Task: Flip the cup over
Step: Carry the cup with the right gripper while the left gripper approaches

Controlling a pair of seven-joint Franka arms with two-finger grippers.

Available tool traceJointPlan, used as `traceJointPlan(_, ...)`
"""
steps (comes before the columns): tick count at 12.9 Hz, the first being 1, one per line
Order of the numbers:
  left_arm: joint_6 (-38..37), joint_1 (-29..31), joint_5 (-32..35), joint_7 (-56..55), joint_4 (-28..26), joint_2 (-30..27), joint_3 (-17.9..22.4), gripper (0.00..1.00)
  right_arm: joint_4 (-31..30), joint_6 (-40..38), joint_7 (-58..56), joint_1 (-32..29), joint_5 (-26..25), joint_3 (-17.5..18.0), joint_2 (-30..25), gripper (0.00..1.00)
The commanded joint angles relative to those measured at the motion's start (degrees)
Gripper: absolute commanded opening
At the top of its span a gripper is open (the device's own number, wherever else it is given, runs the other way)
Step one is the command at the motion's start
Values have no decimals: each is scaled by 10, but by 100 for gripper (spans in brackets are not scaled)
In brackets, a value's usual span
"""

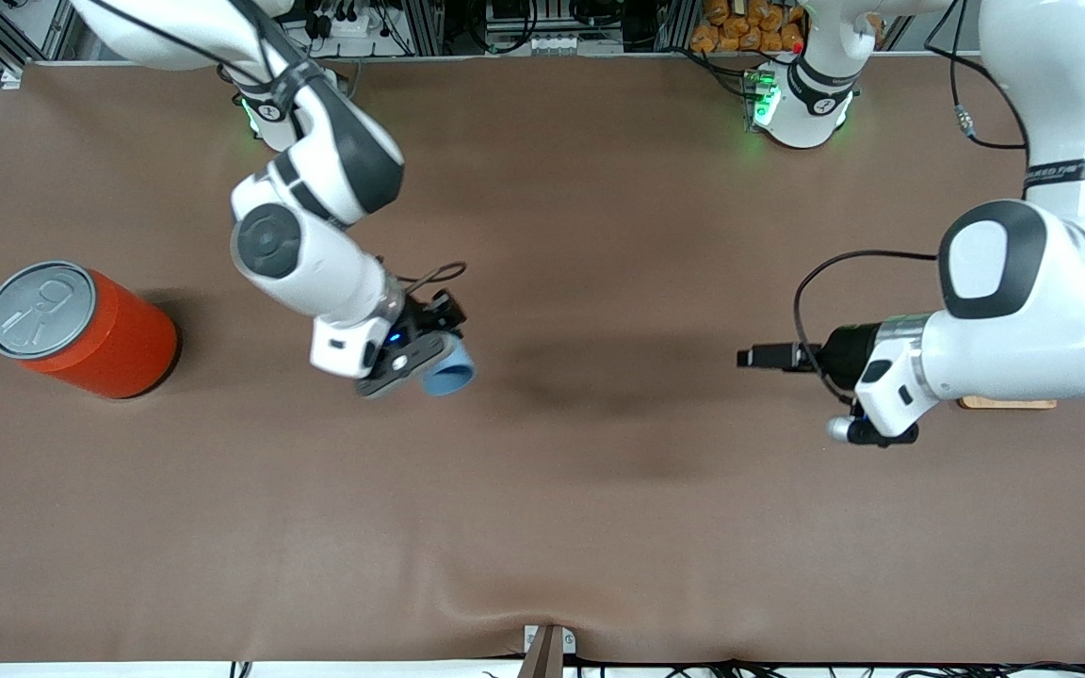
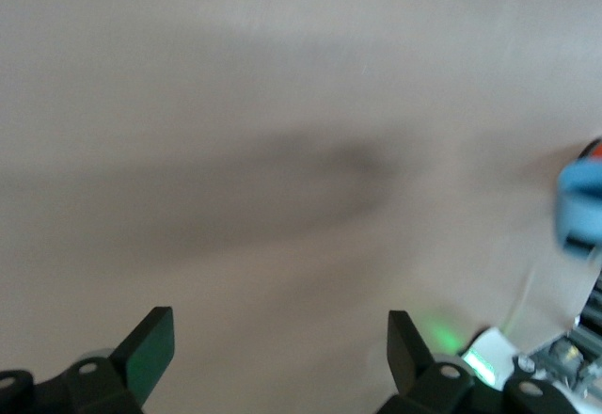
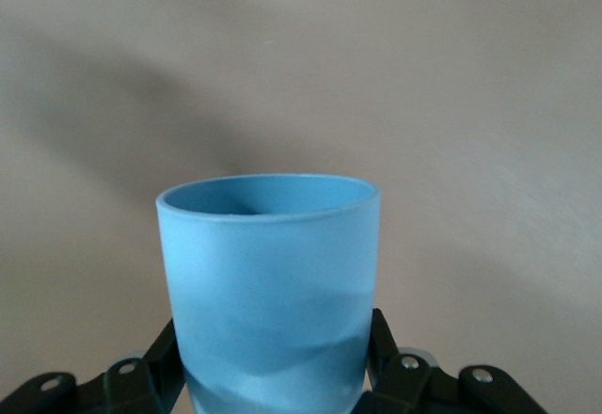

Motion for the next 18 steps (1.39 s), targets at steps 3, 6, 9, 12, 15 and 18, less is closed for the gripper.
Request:
traceJointPlan(3,49,-54,-78,-28,20,32,2,100,57,-9,-41,20,-177,84,79,0)
traceJointPlan(6,49,-85,-89,-19,14,71,1,100,71,-7,-42,75,-286,93,126,0)
traceJointPlan(9,49,-76,-139,30,14,113,-7,100,72,-3,-40,136,-377,93,171,0)
traceJointPlan(12,46,-46,-213,83,14,144,-7,100,93,-3,-37,178,-428,92,207,0)
traceJointPlan(15,45,5,-277,109,13,160,-6,100,108,-3,-19,212,-460,89,239,0)
traceJointPlan(18,20,18,-276,143,-15,155,-5,100,116,-2,5,224,-503,89,267,0)
